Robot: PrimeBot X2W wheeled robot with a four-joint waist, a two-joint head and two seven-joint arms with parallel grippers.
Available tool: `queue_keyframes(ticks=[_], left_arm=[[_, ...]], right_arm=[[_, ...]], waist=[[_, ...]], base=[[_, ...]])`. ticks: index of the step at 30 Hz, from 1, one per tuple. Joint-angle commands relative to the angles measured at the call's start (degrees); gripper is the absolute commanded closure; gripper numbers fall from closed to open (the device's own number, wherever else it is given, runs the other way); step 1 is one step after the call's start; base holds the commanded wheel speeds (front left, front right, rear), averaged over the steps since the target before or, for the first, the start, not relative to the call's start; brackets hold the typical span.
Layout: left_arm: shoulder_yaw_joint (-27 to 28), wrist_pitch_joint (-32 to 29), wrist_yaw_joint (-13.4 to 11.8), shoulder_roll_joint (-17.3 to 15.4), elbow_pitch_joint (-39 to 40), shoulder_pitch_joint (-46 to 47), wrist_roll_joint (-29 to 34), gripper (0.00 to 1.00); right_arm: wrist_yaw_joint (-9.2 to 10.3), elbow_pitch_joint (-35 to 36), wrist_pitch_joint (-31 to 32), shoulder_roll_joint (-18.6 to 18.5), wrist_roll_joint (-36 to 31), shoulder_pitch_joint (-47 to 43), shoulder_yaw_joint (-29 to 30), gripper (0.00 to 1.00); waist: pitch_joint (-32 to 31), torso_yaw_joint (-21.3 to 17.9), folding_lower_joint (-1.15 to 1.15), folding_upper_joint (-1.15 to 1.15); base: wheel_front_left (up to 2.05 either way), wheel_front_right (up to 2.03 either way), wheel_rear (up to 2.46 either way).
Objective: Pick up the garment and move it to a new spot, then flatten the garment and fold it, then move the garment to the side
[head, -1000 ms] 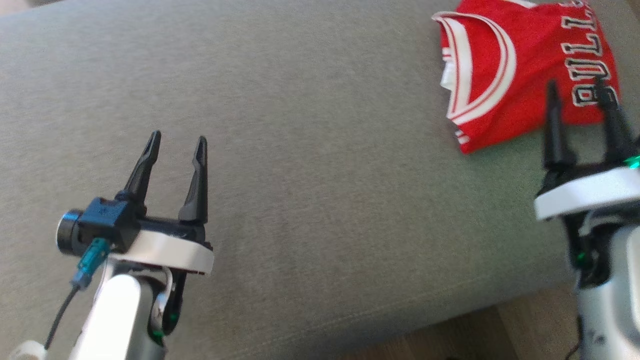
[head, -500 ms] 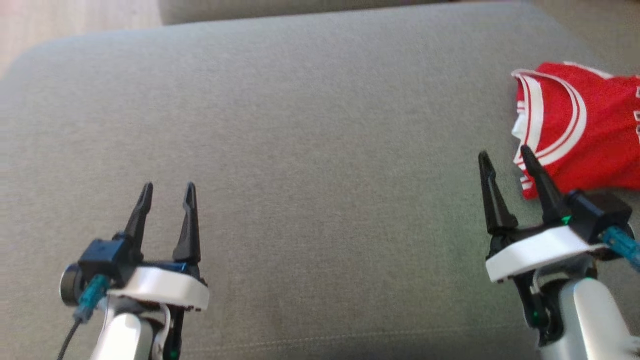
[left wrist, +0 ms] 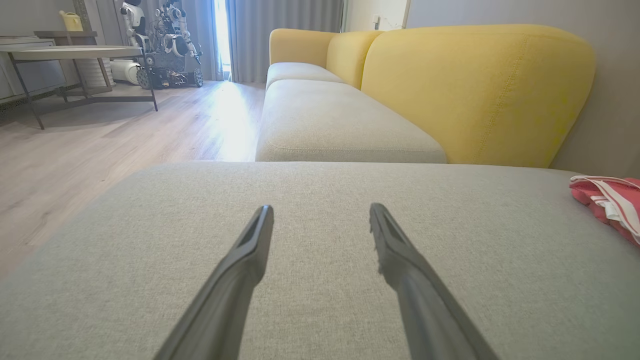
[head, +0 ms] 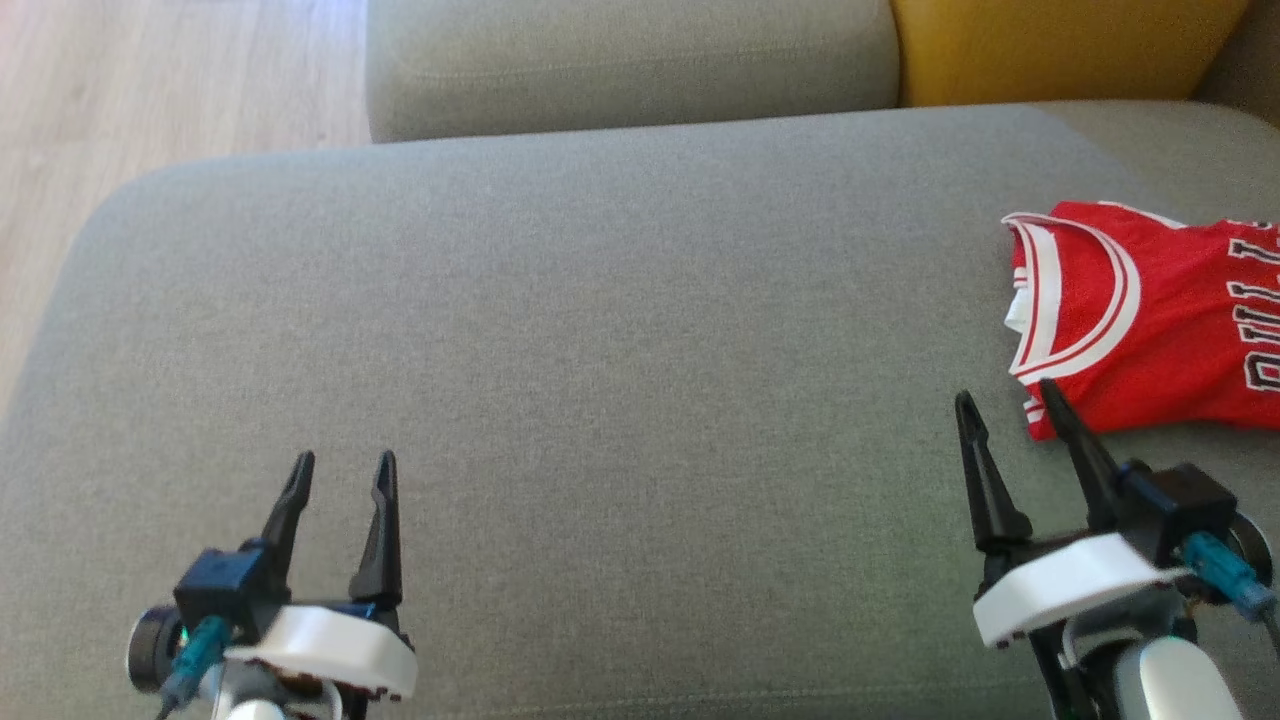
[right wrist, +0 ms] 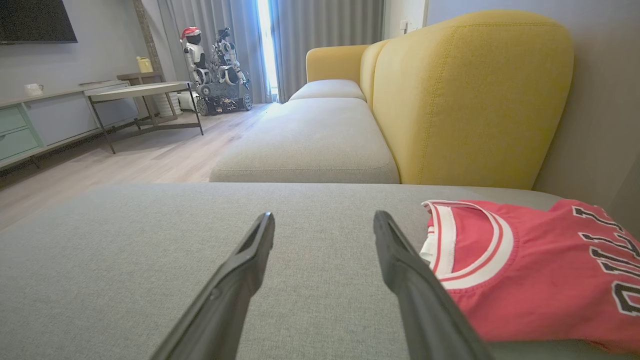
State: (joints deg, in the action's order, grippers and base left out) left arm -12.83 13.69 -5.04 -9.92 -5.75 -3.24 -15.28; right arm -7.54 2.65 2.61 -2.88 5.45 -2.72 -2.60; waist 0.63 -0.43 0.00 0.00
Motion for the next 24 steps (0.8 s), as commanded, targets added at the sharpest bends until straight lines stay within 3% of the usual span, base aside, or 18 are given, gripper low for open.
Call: queue_keyframes(ticks=[1,24], left_arm=[[1.5,0.1,-0.1,-0.9,1.6,1.5,0.0,0.0],[0.1,-1.2,-1.1,-1.8,2.0,-0.2,-0.2,0.0]], right_arm=[[0.05,2.5,0.1,-0.1,-0.4,0.8,-0.9,0.0],[0.05,2.9,1.3,0.0,0.1,-1.6,-0.7,0.0]], waist=[[-0.7,0.0,0.0,0.0],[-3.2,0.3,0.0,0.0]], base=[[0.0,0.0,0.0],[0.0,0.0,0.0]])
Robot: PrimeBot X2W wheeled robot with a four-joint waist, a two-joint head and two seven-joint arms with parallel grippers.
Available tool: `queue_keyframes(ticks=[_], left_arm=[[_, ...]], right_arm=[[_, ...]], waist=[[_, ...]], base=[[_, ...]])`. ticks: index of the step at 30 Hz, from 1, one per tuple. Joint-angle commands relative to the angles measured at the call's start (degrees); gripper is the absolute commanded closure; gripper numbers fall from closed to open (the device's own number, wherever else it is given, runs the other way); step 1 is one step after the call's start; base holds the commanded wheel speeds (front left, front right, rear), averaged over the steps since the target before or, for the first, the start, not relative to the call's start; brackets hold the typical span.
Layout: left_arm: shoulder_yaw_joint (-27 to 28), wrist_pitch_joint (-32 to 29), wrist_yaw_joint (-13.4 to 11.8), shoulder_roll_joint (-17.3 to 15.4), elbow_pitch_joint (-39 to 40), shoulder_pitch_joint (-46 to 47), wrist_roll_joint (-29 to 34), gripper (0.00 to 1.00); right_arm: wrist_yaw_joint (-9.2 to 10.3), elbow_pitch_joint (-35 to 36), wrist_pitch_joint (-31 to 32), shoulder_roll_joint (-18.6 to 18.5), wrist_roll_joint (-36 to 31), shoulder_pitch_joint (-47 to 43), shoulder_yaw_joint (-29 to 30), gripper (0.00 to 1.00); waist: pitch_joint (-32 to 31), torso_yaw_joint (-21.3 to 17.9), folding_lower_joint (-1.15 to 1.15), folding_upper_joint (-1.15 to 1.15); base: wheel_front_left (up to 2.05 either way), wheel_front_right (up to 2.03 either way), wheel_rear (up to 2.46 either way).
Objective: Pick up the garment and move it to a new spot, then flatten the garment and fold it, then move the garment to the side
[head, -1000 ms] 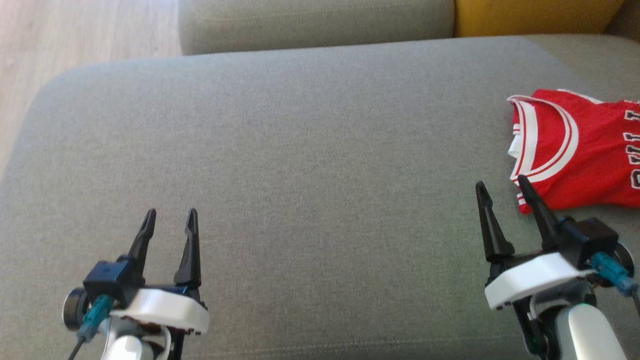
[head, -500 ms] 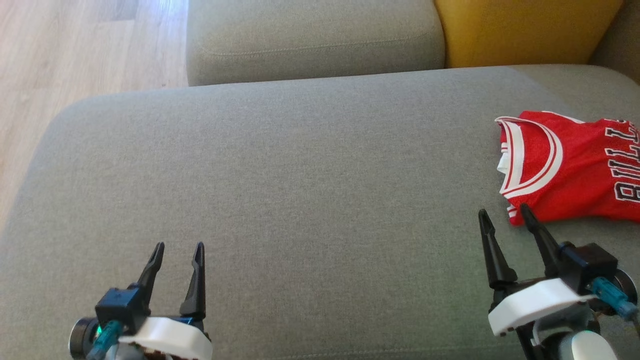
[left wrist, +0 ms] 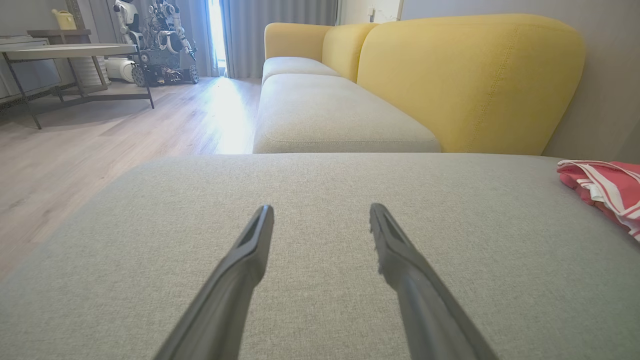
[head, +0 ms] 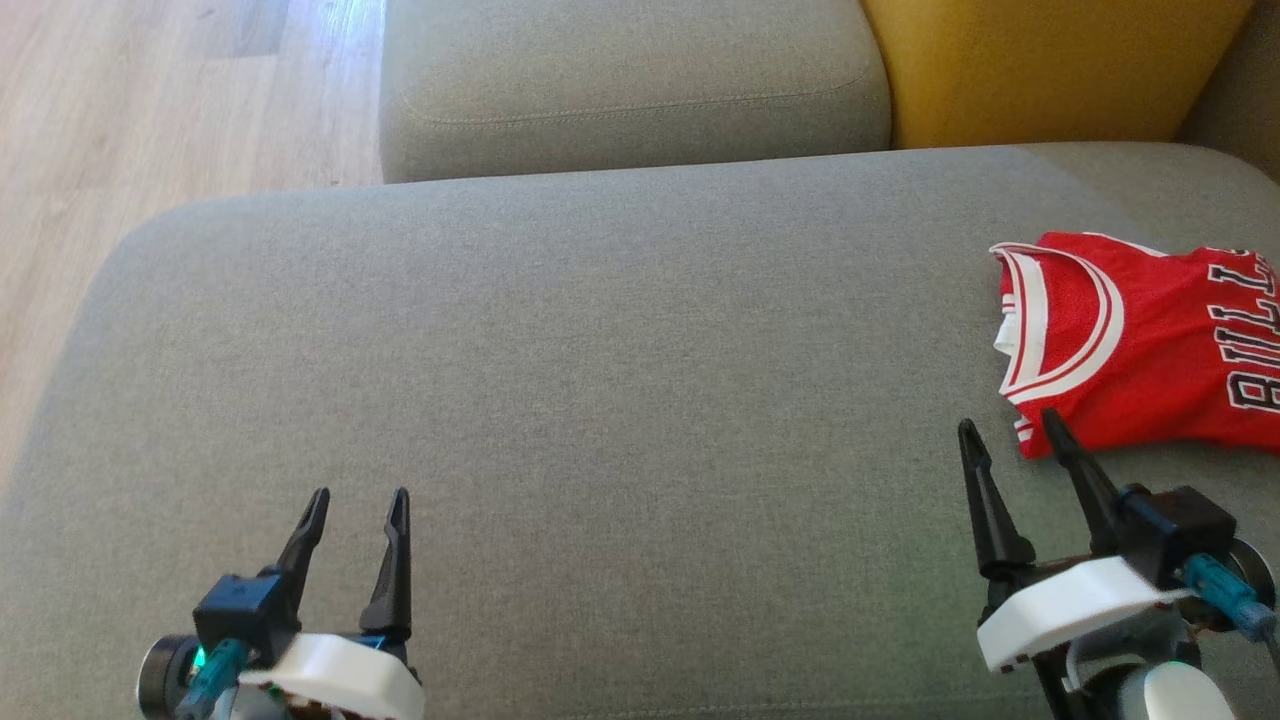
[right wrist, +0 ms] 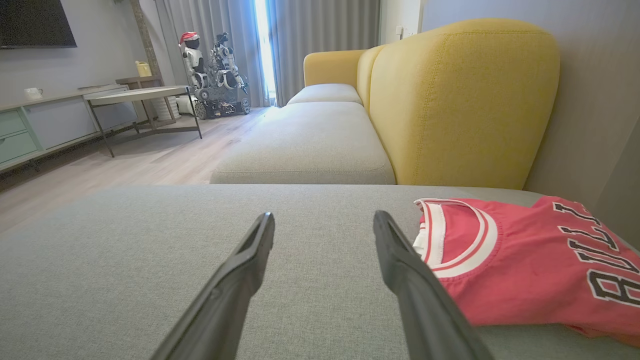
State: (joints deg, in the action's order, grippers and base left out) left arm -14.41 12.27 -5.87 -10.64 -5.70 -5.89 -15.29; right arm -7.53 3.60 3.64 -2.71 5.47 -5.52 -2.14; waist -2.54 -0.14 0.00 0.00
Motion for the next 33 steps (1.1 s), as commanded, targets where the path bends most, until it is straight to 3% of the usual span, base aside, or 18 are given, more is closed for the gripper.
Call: queue_keyframes(ticks=[1,23,24,33], left_arm=[[1.6,0.2,-0.3,-1.1,2.0,2.5,-0.2,0.0],[0.7,0.2,-0.8,-1.7,2.4,2.7,-0.6,0.0],[-1.4,-0.1,-0.7,-0.7,0.2,0.0,0.0,1.0],[-1.0,-0.7,-0.1,0.5,-2.8,-0.4,-3.7,1.0]], right_arm=[[0.04,1.9,0.3,-0.2,0.2,1.2,-1.2,0.0],[0.04,1.3,0.0,-0.2,1.0,1.4,-1.6,0.0],[-0.01,-0.6,0.0,0.0,0.6,0.0,-0.2,1.0],[-0.01,-4.3,-0.3,-0.2,4.8,-0.1,-0.4,1.0]], waist=[[0.0,0.1,0.0,0.0],[0.0,0.1,0.0,0.0],[0.0,0.1,0.0,0.0],[0.2,0.1,0.0,0.0]], base=[[0.0,0.0,0.0],[0.0,0.0,0.0],[0.0,0.0,0.0],[0.0,0.0,0.0]])
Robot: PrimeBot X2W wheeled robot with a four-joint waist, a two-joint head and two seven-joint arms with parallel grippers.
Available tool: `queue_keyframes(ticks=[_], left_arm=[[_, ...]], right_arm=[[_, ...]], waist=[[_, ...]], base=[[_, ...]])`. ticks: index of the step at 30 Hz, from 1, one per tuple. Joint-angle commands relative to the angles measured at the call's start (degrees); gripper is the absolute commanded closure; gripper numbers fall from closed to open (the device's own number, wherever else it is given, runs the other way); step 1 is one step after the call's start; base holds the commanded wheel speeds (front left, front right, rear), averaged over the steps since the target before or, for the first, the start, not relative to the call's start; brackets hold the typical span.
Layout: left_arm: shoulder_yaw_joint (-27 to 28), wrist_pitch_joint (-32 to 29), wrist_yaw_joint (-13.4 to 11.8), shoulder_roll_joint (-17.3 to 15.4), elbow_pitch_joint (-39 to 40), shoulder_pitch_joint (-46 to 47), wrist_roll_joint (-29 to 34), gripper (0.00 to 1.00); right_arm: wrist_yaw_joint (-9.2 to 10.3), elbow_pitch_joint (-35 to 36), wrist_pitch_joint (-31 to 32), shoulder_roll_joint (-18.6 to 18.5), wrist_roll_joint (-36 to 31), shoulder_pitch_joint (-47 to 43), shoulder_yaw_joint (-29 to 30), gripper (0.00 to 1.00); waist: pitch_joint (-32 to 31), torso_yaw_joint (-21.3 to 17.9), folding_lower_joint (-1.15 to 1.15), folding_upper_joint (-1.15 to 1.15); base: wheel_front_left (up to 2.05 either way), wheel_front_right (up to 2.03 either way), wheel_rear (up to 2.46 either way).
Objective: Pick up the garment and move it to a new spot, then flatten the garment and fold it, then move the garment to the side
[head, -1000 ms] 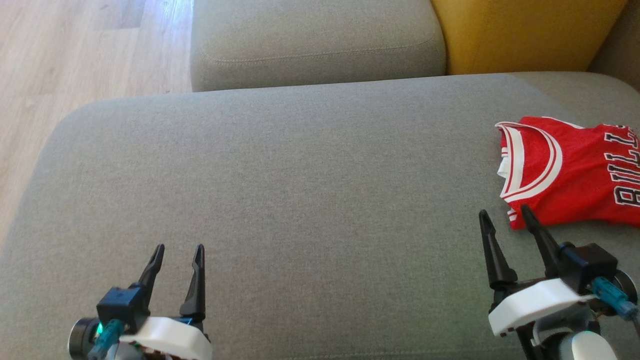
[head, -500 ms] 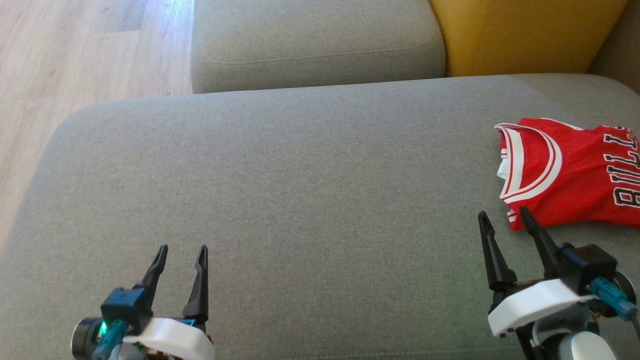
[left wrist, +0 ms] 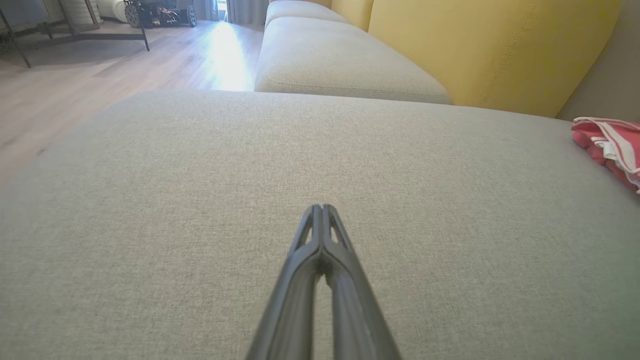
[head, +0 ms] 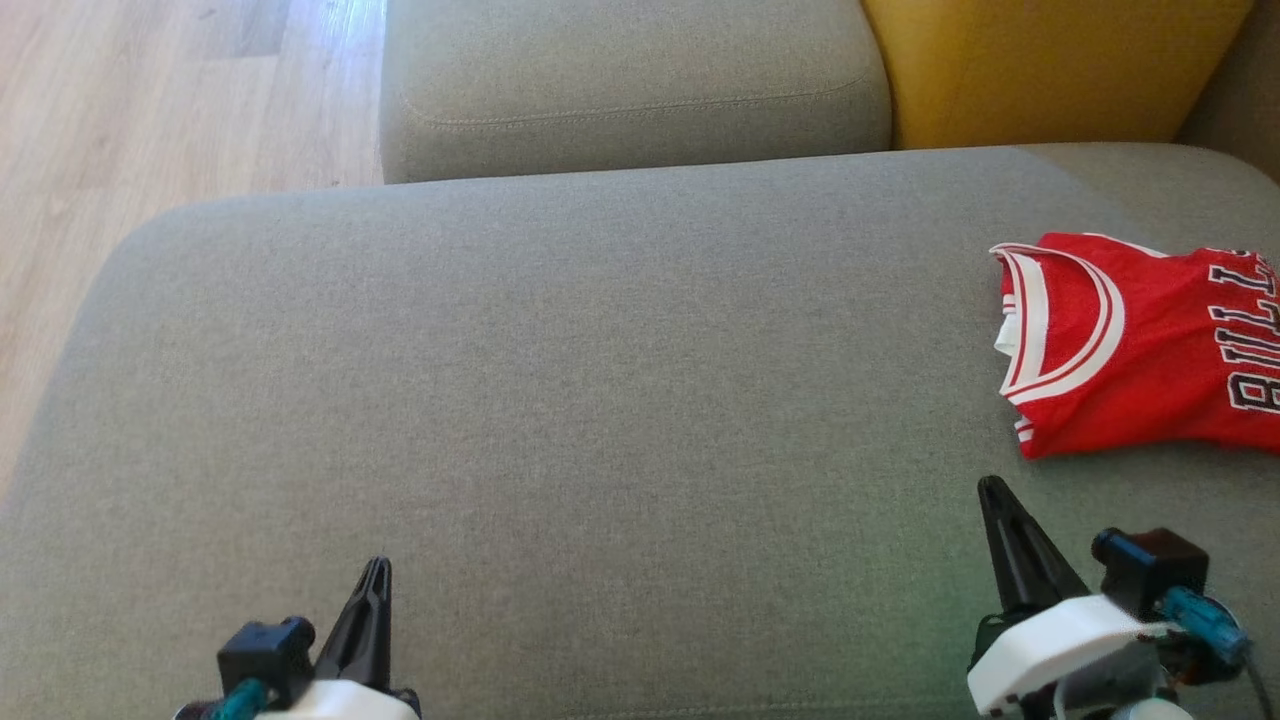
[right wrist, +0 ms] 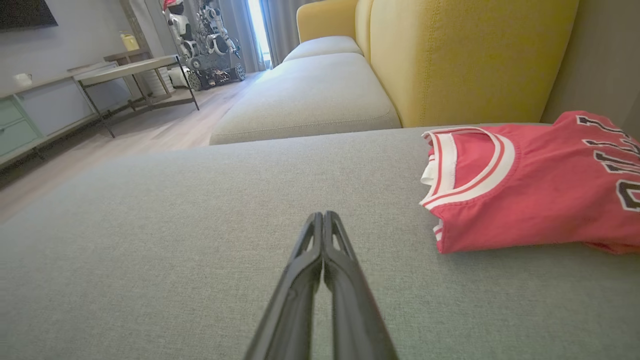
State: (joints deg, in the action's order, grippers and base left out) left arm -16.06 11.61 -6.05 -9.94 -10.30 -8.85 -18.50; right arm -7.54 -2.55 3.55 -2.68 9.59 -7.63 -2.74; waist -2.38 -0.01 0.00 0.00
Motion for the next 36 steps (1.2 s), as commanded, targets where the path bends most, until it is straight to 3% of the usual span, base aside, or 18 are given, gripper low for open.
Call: queue_keyframes(ticks=[1,36], left_arm=[[0.8,-0.2,0.2,-0.2,1.7,2.6,-1.1,1.0],[6.4,-4.8,4.2,1.3,-0.1,6.3,-23.3,1.0]], right_arm=[[0.0,1.7,-0.2,-0.3,1.4,2.1,0.2,1.0],[0.02,-2.2,-0.4,-1.3,26.7,5.6,1.4,1.0]], waist=[[0.0,0.0,0.0,0.0],[0.8,0.0,0.0,0.0]], base=[[0.0,0.0,0.0],[0.0,0.0,0.0]])
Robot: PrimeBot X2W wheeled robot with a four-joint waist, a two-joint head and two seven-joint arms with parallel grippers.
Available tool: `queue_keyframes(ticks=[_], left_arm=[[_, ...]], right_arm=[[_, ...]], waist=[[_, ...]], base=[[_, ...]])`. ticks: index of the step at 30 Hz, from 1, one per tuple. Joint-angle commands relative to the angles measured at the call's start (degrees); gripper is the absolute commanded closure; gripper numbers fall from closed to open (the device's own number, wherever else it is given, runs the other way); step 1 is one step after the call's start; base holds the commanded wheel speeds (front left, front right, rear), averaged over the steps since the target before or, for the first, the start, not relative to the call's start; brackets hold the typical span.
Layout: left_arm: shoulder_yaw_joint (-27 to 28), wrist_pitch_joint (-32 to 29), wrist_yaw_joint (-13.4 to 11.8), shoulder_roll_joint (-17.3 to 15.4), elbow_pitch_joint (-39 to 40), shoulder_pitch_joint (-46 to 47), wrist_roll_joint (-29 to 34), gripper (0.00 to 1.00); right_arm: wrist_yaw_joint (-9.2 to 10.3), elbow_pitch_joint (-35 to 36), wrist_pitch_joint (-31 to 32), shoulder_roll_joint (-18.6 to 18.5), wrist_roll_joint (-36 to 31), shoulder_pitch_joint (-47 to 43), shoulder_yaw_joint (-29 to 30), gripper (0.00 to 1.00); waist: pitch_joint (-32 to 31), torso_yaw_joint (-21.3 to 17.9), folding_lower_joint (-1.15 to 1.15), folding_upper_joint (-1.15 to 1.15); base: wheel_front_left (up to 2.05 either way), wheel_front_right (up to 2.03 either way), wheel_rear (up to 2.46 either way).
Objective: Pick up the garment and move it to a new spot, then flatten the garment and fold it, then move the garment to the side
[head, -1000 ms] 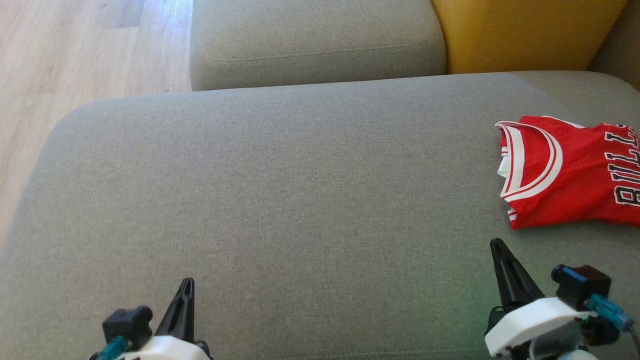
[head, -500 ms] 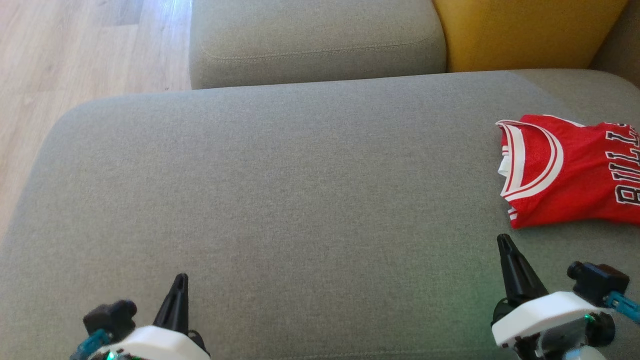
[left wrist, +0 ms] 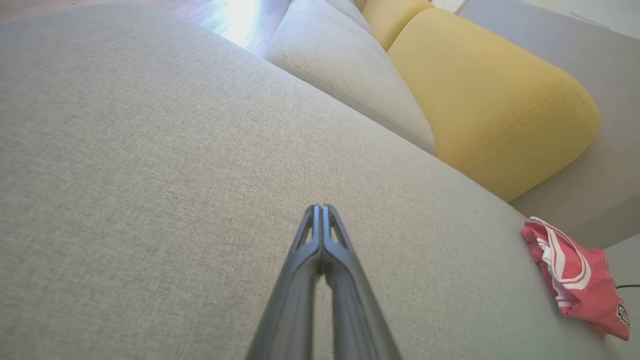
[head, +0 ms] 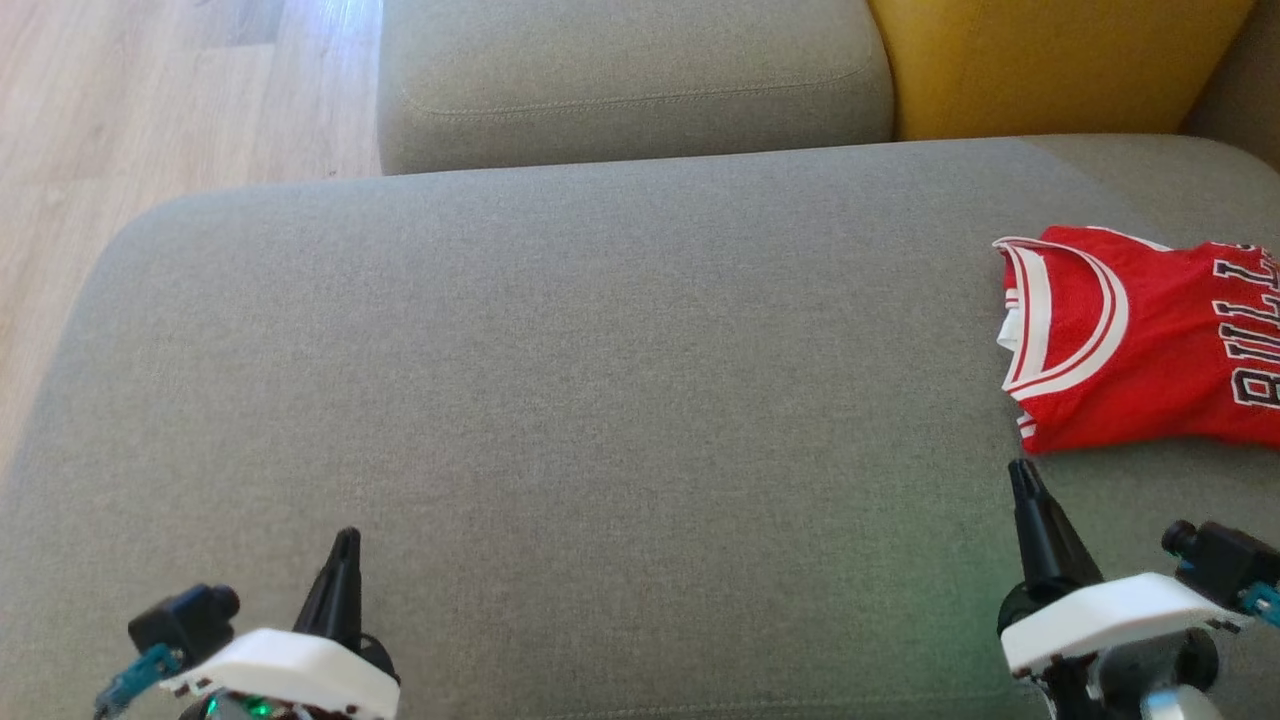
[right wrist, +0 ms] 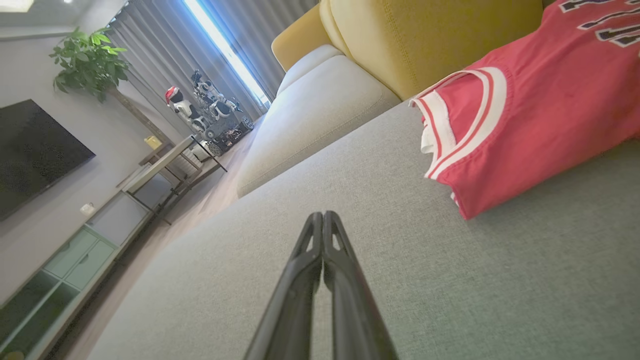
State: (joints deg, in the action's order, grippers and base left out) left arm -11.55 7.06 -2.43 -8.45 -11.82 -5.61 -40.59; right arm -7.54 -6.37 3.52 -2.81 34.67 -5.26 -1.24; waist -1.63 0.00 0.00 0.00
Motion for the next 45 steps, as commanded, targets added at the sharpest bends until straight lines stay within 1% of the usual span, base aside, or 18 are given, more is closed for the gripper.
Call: queue_keyframes(ticks=[1,45], left_arm=[[2.0,-0.4,0.7,-0.1,1.4,3.2,-1.9,1.0],[9.6,-6.6,5.5,2.3,-0.4,7.6,-28.5,1.0]], right_arm=[[0.02,1.5,-0.4,-1.2,2.3,3.3,0.0,1.0],[0.04,-3.2,0.3,-1.6,32.3,7.4,2.7,1.0]], waist=[[0.0,0.0,0.0,0.0],[1.0,0.0,0.0,0.0]], base=[[0.0,0.0,0.0],[0.0,0.0,0.0]])
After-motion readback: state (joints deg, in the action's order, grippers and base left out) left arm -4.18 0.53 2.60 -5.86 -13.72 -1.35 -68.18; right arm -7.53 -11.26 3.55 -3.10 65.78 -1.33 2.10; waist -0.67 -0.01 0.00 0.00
